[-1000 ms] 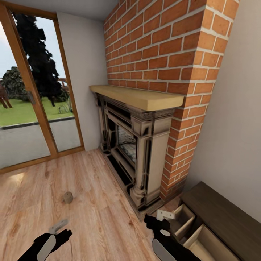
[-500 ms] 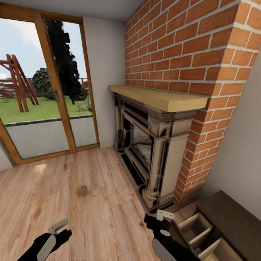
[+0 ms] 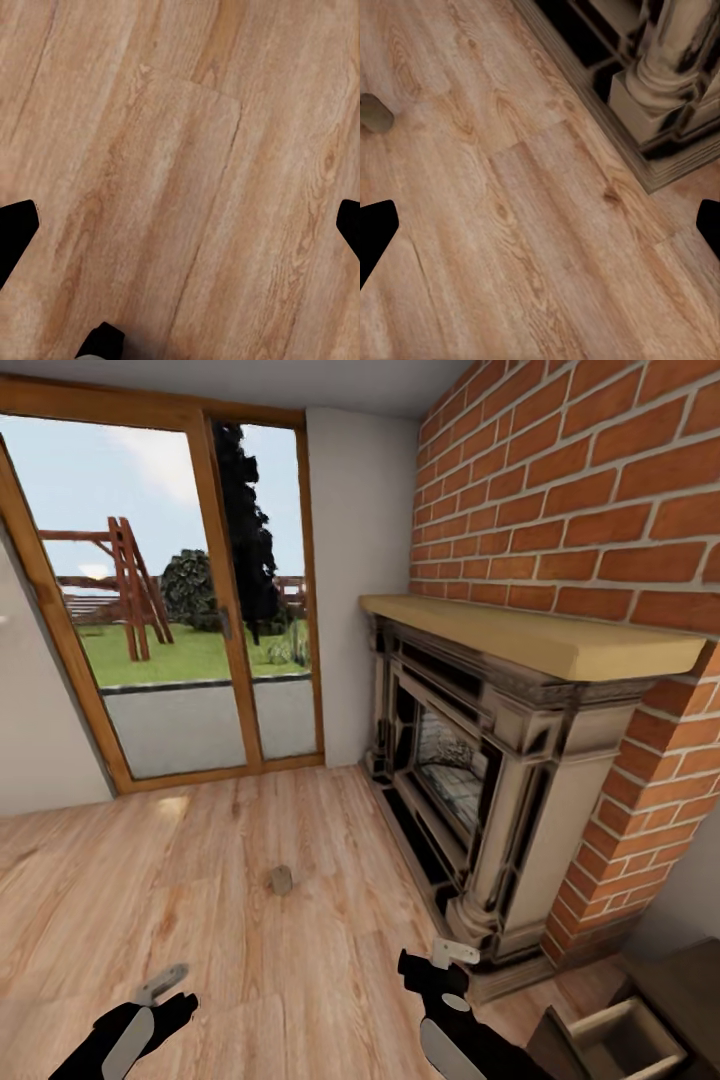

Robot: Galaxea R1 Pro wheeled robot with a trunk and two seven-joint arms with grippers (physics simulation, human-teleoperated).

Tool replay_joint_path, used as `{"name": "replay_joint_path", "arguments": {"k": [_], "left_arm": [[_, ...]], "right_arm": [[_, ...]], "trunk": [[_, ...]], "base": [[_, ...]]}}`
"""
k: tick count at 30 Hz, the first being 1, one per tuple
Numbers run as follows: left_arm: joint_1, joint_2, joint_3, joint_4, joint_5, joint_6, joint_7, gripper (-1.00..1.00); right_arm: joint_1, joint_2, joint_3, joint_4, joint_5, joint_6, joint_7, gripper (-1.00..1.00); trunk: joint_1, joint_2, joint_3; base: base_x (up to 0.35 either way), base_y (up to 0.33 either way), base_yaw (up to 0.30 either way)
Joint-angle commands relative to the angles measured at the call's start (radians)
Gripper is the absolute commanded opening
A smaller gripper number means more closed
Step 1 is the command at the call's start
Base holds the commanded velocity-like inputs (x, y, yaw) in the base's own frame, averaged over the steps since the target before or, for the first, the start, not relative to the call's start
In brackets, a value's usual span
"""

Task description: Place each of the two pumpkins and all three candles from the living room inside a cabinet in the living room (use any cabinet), then make sure every cabinet is closed, and position the cauldron so it is next to a table in the living room.

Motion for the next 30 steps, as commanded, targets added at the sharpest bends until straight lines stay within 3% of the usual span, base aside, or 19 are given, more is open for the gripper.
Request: {"name": "replay_joint_path", "arguments": {"k": [1,15,30], "left_arm": [[0.000,0.000,0.000,-0.002,0.011,0.004,0.006,1.00],[0.000,0.000,0.000,-0.002,0.009,0.004,0.006,1.00],[0.000,0.001,0.000,-0.002,0.009,0.004,0.006,1.00]], "right_arm": [[-0.002,-0.001,0.006,-0.002,-0.007,-0.001,-0.007,1.00],[-0.002,-0.001,0.005,0.003,-0.007,-0.001,0.000,1.00],[-0.002,-0.003,0.006,0.028,-0.006,-0.003,0.027,1.00]], "trunk": [[0.001,-0.001,-0.001],[0.001,-0.001,-0.001],[0.001,-0.001,-0.001]], "base": [[0.235,0.217,0.291],[0.283,0.092,0.275],[0.303,0.067,0.017]]}}
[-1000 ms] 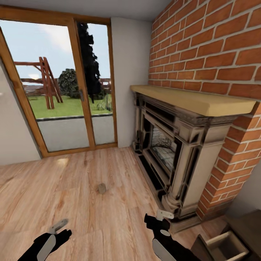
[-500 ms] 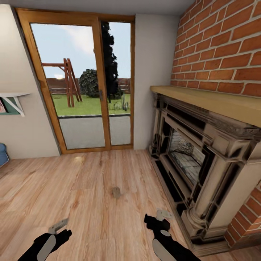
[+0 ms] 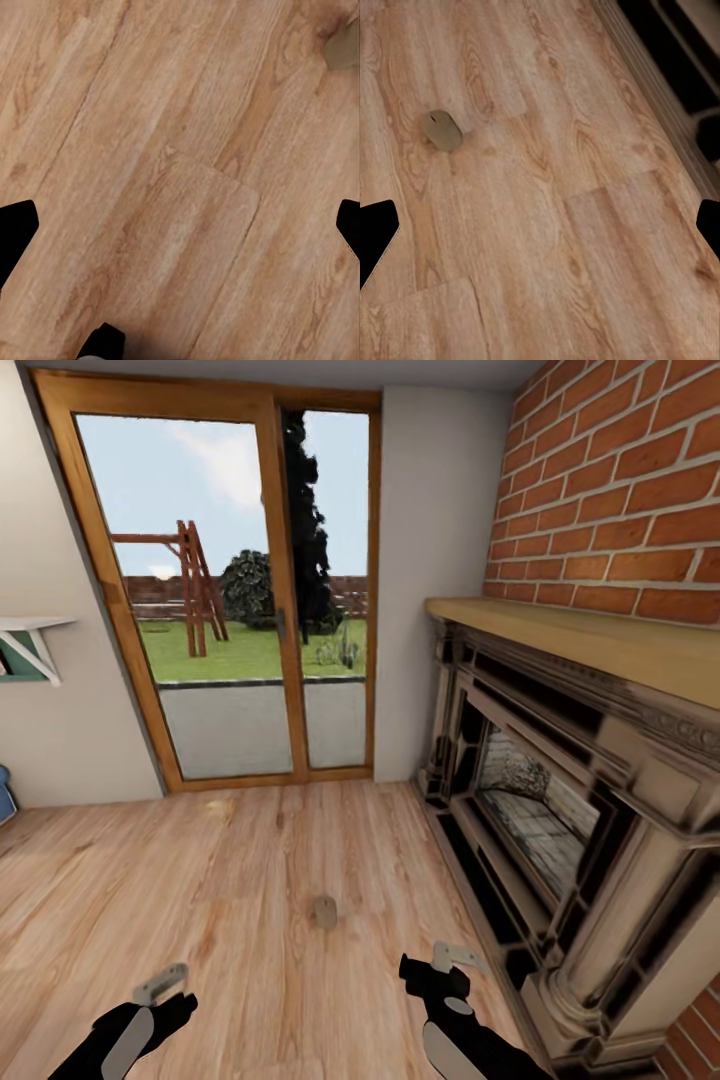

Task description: Place each of the two pumpkins and all three candles from the living room inside a cabinet in the living room (use any cabinet), then make sure every cabinet is closed, and position the cauldron so it is next to a table in the living room.

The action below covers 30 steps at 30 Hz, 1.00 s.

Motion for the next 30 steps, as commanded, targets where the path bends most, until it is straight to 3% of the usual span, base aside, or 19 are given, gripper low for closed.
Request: {"name": "replay_joint_path", "arguments": {"k": [1,9,22,30], "left_arm": [[0.000,0.000,0.000,-0.002,0.011,0.005,0.006,1.00],[0.000,0.000,0.000,-0.002,0.011,0.005,0.006,1.00],[0.000,0.000,0.000,-0.002,0.011,0.005,0.006,1.00],[0.000,0.000,0.000,-0.002,0.011,0.005,0.006,1.00]], "right_arm": [[-0.002,-0.001,0.006,-0.001,-0.007,-0.002,-0.006,1.00],[-0.002,-0.003,0.006,-0.002,-0.004,-0.002,-0.006,1.00],[-0.002,-0.003,0.006,-0.002,-0.004,-0.002,-0.006,1.00],[-0.002,-0.003,0.006,-0.002,-0.005,-0.002,-0.006,1.00]], "trunk": [[0.001,-0.001,-0.001],[0.001,-0.001,-0.001],[0.001,-0.001,-0.001],[0.001,-0.001,-0.001]], "base": [[0.275,0.178,0.000],[0.270,0.186,0.017],[0.260,0.194,0.253],[0.258,0.159,0.038]]}}
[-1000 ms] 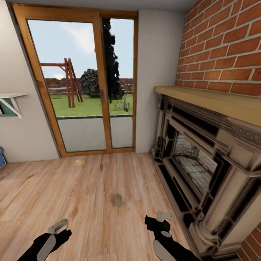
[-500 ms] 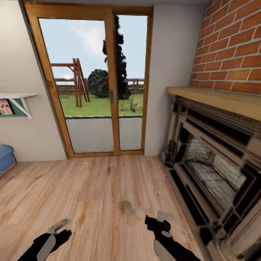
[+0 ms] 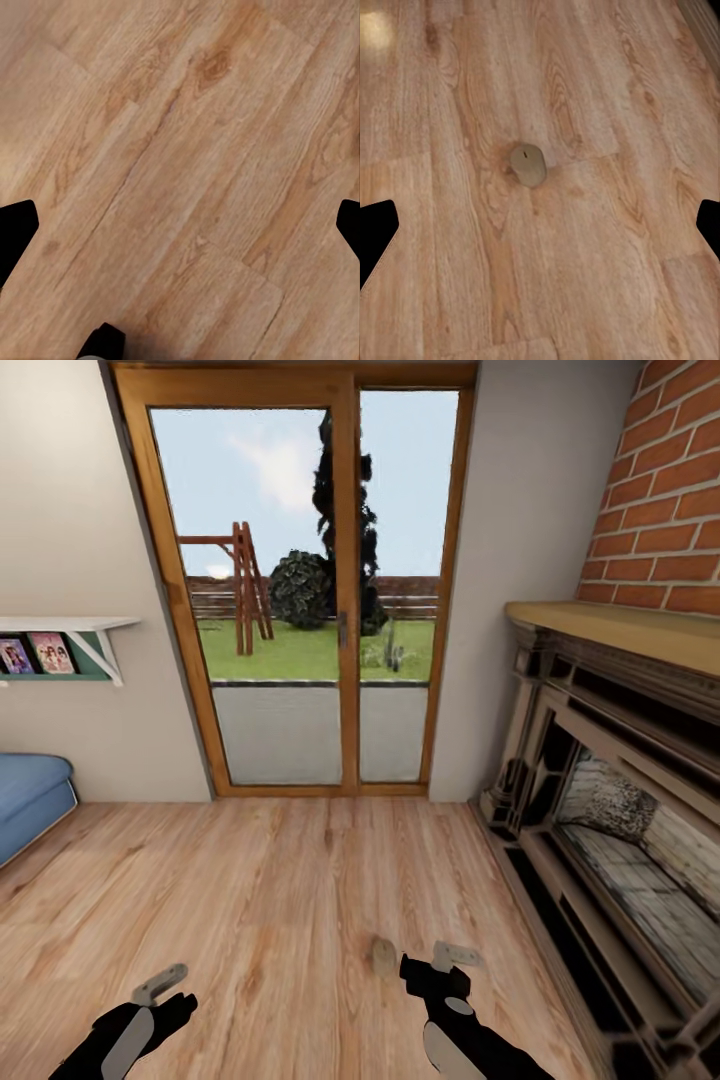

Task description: Place each of the two pumpkins and all three candles from the living room inside a cabinet in the living room (use any cabinet), then make sure every cabinet is closed, and position the cauldron so it is next to a table in the living room.

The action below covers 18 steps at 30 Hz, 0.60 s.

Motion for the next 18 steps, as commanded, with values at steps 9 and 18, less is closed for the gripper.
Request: {"name": "replay_joint_path", "arguments": {"k": [9,18], "left_arm": [[0.000,-0.002,0.000,-0.002,0.011,0.005,0.006,1.00],[0.000,-0.002,0.000,-0.002,0.011,0.005,0.006,1.00]], "right_arm": [[-0.002,-0.002,0.006,-0.001,-0.007,-0.002,-0.007,1.00],[-0.002,-0.001,0.006,-0.001,-0.007,-0.002,-0.007,1.00]], "trunk": [[0.001,-0.001,-0.001],[0.001,-0.001,-0.001]], "base": [[0.266,0.120,0.001],[0.261,0.116,0.000]]}}
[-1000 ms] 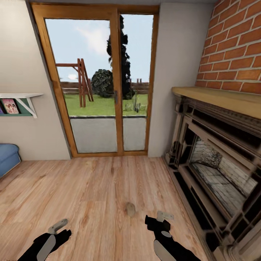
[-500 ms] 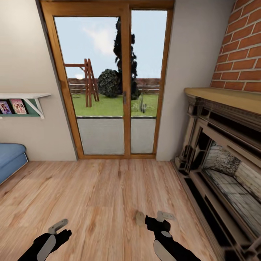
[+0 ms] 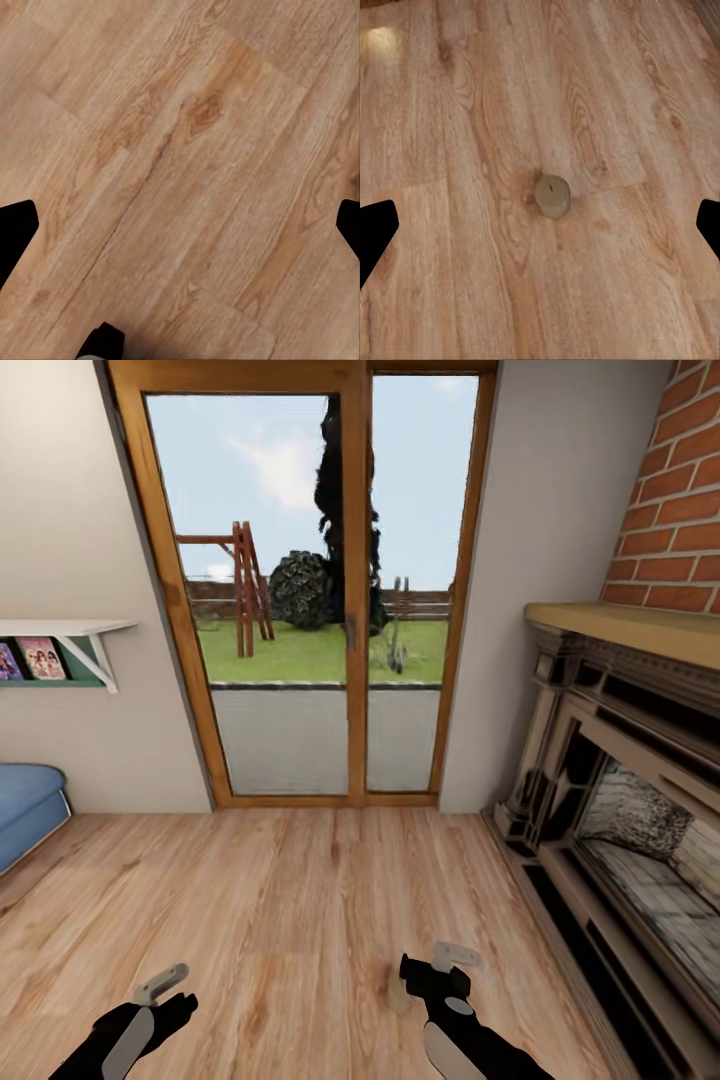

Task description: Place each of the two pumpkins and all three candles from the living room inside a cabinet in the living room (use any cabinet), then make sure every cabinet is closed, and position the cauldron so it is next to a table in the living room.

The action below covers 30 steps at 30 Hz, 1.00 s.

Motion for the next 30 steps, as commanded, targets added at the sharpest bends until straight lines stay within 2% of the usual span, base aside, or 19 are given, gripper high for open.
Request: {"name": "replay_joint_path", "arguments": {"k": [1,30], "left_arm": [[0.000,0.000,0.000,-0.002,0.011,0.005,0.006,1.00],[0.000,0.000,0.000,-0.002,0.011,0.005,0.006,1.00]], "right_arm": [[-0.002,-0.001,0.006,-0.002,-0.007,-0.002,-0.007,1.00],[-0.002,-0.001,0.006,-0.002,-0.007,-0.002,-0.007,1.00]], "trunk": [[0.001,-0.001,-0.001],[0.001,-0.001,-0.001]], "base": [[0.260,0.085,0.000],[0.224,0.135,0.000]]}}
